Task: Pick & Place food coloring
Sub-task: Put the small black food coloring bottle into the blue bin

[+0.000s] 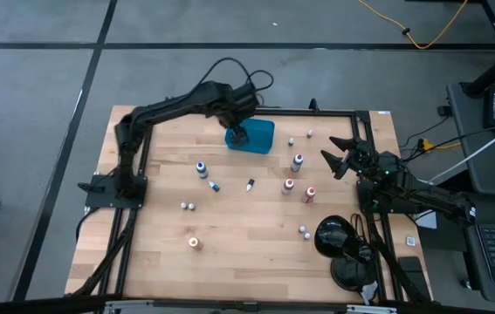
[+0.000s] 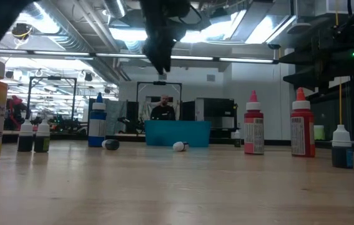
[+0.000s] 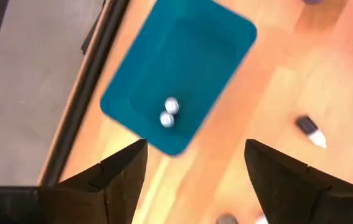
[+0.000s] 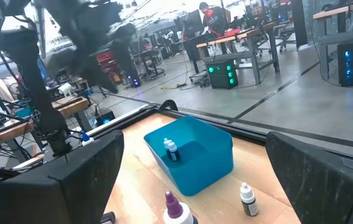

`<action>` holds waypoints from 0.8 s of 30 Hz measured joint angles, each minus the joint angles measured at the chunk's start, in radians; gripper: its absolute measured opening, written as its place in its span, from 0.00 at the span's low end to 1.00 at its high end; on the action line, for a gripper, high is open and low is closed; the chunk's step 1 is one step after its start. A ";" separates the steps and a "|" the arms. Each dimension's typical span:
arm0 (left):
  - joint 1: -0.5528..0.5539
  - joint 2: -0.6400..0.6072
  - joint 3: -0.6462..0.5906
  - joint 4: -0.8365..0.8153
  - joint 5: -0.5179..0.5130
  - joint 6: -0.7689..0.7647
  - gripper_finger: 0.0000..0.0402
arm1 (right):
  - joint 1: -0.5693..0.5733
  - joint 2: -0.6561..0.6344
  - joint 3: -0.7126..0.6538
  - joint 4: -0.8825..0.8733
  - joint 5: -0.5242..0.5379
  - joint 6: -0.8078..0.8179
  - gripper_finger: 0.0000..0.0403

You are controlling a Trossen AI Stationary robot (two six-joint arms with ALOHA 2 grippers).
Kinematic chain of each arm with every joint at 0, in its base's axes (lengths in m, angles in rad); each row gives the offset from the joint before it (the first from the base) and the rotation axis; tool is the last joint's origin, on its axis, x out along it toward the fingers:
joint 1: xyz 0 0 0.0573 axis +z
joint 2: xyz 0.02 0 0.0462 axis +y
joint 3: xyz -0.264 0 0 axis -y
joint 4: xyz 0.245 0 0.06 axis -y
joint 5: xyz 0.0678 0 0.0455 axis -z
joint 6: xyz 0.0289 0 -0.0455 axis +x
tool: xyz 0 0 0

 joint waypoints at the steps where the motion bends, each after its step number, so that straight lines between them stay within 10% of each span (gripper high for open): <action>1: -0.007 -0.032 -0.043 0.012 -0.004 -0.018 0.65 | 0.000 0.000 0.000 0.000 0.000 0.000 0.97; 24: -0.253 -0.513 -0.683 -0.137 0.056 -0.807 0.65 | 0.000 0.000 0.000 0.000 0.000 0.000 0.97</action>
